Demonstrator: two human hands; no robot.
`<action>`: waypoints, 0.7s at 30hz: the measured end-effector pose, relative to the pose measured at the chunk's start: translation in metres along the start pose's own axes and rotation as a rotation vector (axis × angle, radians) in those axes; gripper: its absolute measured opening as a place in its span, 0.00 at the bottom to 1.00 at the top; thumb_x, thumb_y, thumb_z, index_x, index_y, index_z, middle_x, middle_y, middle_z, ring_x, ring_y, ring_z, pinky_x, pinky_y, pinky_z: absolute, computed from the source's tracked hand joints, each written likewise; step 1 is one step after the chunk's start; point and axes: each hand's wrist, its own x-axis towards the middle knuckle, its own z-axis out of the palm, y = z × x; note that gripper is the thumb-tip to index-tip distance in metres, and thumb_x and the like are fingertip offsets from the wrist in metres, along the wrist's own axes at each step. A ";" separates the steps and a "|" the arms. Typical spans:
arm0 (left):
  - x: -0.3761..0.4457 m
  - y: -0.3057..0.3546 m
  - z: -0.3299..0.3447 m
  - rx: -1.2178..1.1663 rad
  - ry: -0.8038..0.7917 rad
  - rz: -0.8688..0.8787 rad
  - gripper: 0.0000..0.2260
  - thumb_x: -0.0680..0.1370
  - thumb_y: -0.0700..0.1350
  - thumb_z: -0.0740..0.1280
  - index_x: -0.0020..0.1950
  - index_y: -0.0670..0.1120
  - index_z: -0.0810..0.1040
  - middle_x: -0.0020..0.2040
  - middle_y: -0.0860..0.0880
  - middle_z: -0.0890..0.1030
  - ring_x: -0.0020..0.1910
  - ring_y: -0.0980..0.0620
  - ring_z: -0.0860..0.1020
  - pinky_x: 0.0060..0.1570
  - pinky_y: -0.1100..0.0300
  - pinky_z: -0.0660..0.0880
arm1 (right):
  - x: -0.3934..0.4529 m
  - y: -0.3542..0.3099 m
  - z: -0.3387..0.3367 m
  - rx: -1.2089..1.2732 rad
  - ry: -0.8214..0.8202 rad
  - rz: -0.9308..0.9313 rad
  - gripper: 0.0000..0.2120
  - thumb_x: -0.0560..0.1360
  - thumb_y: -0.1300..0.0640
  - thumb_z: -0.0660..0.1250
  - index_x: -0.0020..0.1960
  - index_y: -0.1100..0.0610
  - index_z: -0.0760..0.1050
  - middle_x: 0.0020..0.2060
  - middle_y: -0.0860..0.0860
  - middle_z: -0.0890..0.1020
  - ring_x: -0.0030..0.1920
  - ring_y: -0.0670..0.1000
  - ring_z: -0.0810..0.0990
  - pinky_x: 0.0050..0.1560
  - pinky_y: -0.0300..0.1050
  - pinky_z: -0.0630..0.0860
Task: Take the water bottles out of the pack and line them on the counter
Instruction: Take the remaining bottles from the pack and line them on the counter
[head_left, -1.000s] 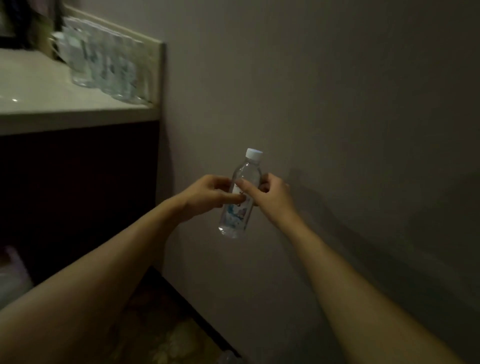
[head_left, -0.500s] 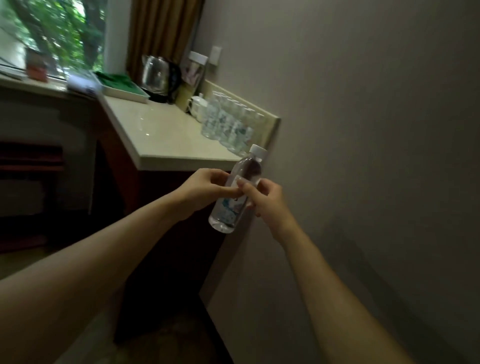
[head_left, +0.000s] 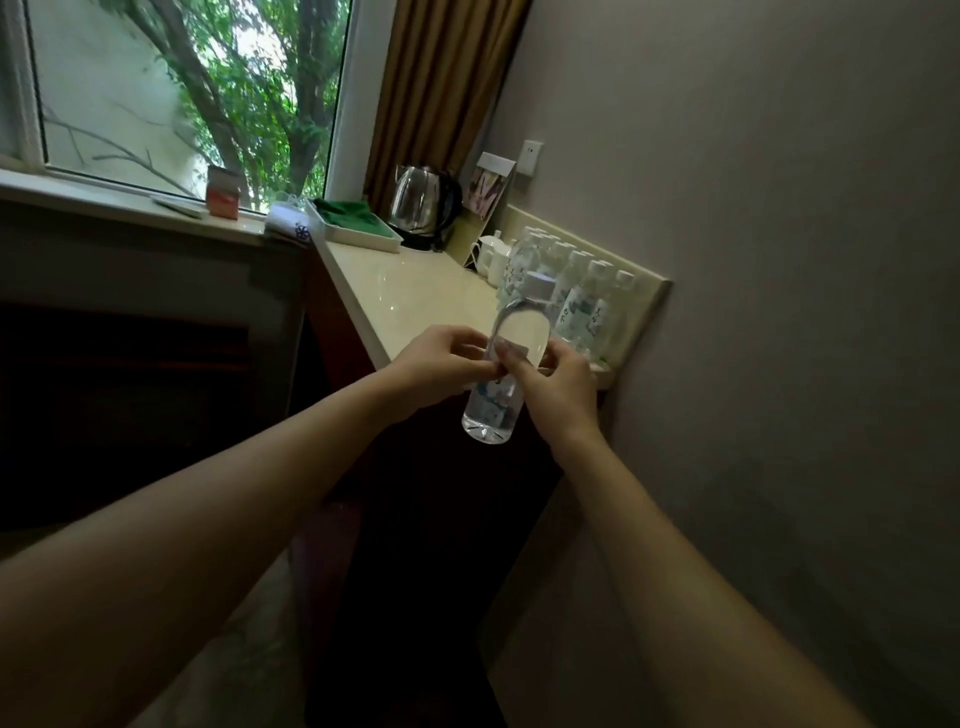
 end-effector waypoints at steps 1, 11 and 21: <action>0.007 -0.004 -0.002 0.008 0.017 -0.004 0.19 0.75 0.43 0.72 0.65 0.41 0.76 0.56 0.44 0.82 0.52 0.53 0.82 0.42 0.65 0.78 | 0.006 0.001 0.005 0.001 0.000 -0.005 0.26 0.65 0.34 0.70 0.51 0.54 0.80 0.41 0.50 0.84 0.43 0.50 0.82 0.47 0.55 0.81; 0.117 -0.015 -0.034 0.149 0.130 0.005 0.19 0.75 0.46 0.72 0.64 0.43 0.78 0.54 0.47 0.81 0.49 0.54 0.79 0.41 0.63 0.75 | 0.105 0.019 0.045 -0.060 0.095 -0.018 0.20 0.70 0.38 0.70 0.51 0.53 0.78 0.43 0.48 0.82 0.46 0.51 0.81 0.48 0.50 0.77; 0.215 -0.047 -0.039 0.220 0.078 0.004 0.19 0.74 0.46 0.72 0.64 0.45 0.78 0.57 0.46 0.81 0.54 0.50 0.80 0.52 0.55 0.78 | 0.181 0.065 0.073 -0.089 0.147 0.058 0.16 0.72 0.40 0.69 0.50 0.52 0.77 0.41 0.45 0.81 0.44 0.49 0.80 0.41 0.43 0.71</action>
